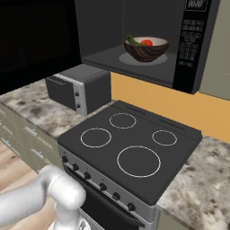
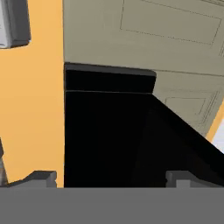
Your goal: Place the bowl containing the squash and tomato in the microwave. Close the microwave door and press the start button to microwave the meal.
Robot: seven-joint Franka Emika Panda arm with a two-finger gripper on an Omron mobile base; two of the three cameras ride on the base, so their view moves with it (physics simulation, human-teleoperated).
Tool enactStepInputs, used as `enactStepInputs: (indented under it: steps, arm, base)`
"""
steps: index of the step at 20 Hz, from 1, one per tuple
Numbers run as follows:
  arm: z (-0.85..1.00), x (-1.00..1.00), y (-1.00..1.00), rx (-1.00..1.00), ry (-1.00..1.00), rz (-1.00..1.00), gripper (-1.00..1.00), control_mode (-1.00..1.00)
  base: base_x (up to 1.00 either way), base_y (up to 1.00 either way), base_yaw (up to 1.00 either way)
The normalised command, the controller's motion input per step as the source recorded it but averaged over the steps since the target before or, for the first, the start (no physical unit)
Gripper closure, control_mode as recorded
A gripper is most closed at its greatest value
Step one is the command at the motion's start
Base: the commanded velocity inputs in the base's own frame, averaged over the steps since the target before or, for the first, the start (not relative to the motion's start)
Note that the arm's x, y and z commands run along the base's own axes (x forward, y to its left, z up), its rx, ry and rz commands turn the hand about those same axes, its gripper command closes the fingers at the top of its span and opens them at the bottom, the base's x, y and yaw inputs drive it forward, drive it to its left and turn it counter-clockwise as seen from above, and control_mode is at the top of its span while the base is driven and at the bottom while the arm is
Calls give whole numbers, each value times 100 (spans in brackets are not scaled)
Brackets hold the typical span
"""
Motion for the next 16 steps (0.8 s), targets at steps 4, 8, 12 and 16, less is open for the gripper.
enactStepInputs:
  steps: [4,8,12,16]
  arm:
    - [6,50,0,0,3,-34,-100,-100]
    - [24,47,-6,0,8,-32,-100,-100]
    - [10,-6,-77,0,1,-35,-100,-100]
    - [17,-12,-99,1,0,-37,-100,-100]
  base:
    - [0,0,0]
    - [0,0,0]
    - [0,0,0]
    - [0,0,0]
